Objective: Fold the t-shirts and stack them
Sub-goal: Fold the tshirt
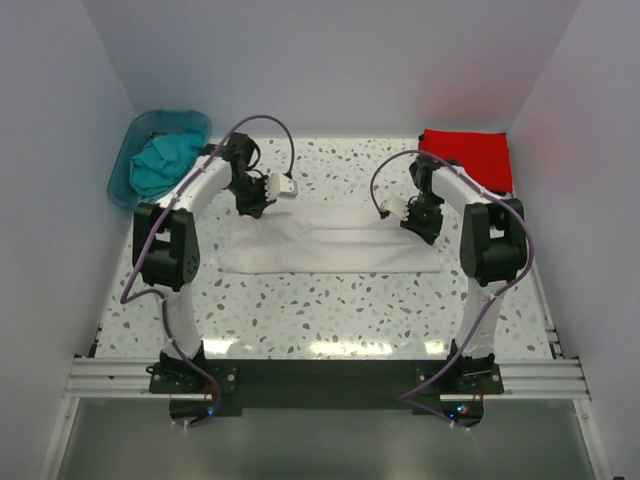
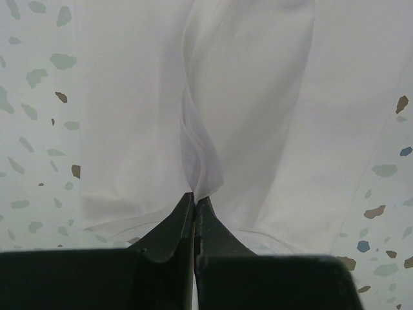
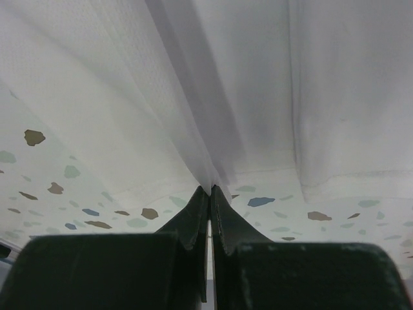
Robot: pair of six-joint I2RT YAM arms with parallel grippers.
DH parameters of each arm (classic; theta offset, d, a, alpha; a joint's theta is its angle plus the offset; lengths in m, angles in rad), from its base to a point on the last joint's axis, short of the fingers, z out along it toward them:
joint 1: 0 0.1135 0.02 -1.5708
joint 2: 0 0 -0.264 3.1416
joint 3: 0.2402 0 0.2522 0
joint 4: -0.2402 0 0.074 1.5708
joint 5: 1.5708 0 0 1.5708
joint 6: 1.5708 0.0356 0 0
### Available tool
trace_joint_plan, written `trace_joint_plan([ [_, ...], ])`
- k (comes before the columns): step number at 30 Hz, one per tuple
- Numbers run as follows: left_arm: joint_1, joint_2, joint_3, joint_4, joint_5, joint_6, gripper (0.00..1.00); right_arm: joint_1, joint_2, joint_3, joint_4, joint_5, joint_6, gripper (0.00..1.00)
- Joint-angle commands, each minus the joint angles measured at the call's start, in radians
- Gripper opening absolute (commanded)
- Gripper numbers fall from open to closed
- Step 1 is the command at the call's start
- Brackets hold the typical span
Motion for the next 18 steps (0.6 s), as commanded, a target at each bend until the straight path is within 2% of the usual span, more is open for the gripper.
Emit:
trace_joint_plan([
  [1, 0.004, 0.028, 0.035, 0.058, -0.013, -0.015, 0.0, -0.004, 0.01, -0.013, 0.012, 0.037, -0.01, 0.0],
  [8, 0.004, 0.054, 0.029, 0.115, -0.033, -0.041, 0.02, -0.004, 0.036, 0.026, 0.048, 0.049, 0.053, 0.01],
  [10, 0.006, 0.057, 0.021, 0.153, -0.059, -0.073, 0.05, -0.004, 0.038, 0.031, 0.055, 0.066, 0.072, 0.12],
  [11, 0.007, 0.059, 0.021, 0.161, -0.07, -0.084, 0.09, -0.004, 0.039, 0.036, 0.052, 0.071, 0.082, 0.25],
  [12, 0.015, 0.056, 0.026, 0.171, -0.088, -0.098, 0.13, -0.004, 0.038, 0.042, 0.048, 0.075, 0.098, 0.3],
  [14, 0.03, 0.045, 0.044, 0.207, -0.099, -0.164, 0.26, -0.01, 0.02, 0.059, 0.038, 0.083, 0.112, 0.38],
  [16, 0.059, 0.02, 0.068, 0.208, -0.096, -0.222, 0.34, -0.023, -0.004, 0.094, 0.025, 0.083, 0.143, 0.4],
  [18, 0.068, -0.021, 0.061, 0.207, -0.095, -0.247, 0.39, -0.033, -0.004, 0.166, -0.026, 0.052, 0.19, 0.41],
])
